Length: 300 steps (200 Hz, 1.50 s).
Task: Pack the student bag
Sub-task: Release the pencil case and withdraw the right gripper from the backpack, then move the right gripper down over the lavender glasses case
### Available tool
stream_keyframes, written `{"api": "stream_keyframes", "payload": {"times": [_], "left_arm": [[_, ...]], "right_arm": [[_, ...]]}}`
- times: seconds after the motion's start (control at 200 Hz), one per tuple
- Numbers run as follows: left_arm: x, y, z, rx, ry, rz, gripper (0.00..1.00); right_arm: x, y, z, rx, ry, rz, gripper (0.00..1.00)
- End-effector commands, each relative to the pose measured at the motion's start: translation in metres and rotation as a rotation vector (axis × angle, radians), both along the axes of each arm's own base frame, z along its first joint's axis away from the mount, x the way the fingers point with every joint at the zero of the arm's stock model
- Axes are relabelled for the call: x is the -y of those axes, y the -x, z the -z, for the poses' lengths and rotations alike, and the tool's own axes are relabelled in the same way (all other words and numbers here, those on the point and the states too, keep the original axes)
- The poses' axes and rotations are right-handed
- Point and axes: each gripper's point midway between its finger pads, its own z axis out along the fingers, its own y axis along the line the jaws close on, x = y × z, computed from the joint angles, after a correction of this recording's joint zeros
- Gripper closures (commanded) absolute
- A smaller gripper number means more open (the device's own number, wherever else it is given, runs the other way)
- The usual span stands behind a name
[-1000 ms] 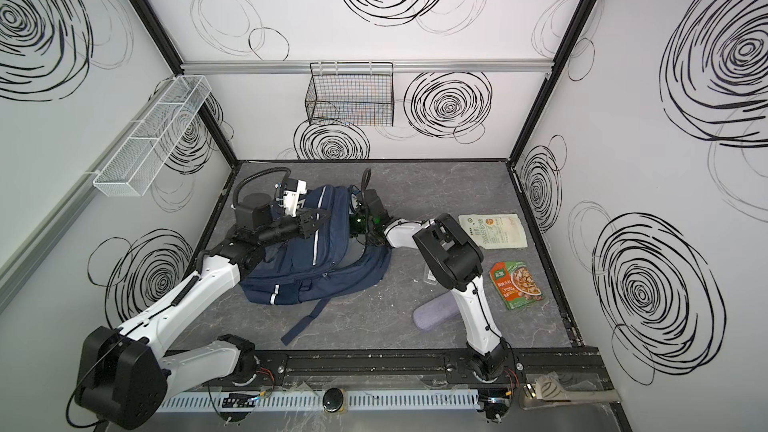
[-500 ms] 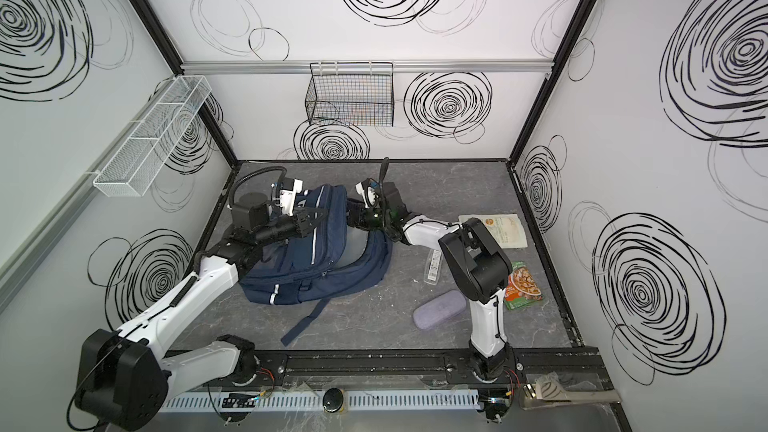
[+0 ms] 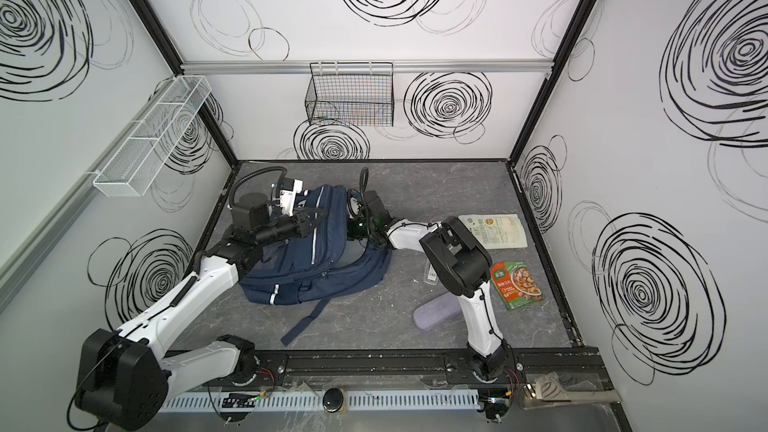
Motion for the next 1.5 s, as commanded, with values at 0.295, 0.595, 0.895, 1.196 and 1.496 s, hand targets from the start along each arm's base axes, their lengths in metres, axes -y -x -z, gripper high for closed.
{"api": "stream_keyframes", "payload": {"times": [0.295, 0.595, 0.895, 1.196, 1.496], "left_arm": [[-0.020, -0.022, -0.014, 0.042, -0.015, -0.087, 0.88], [-0.013, -0.019, -0.006, 0.022, -0.072, -0.051, 0.56], [0.039, 0.028, -0.026, 0.220, -0.158, 0.142, 0.42], [0.100, 0.115, -0.019, 0.477, -0.281, 0.474, 0.38], [0.103, 0.126, -0.009, 0.580, -0.384, 0.475, 0.34]], "right_arm": [[0.111, -0.006, -0.039, 0.099, 0.212, 0.228, 0.41], [0.192, 0.023, -0.052, 0.157, 0.444, 0.429, 0.40], [0.269, 0.092, -0.077, 0.232, 0.650, 0.610, 0.37], [0.314, 0.163, -0.046, 0.040, 0.705, 0.676, 0.37], [0.329, 0.200, -0.006, -0.128, 0.782, 0.646, 0.37]]}}
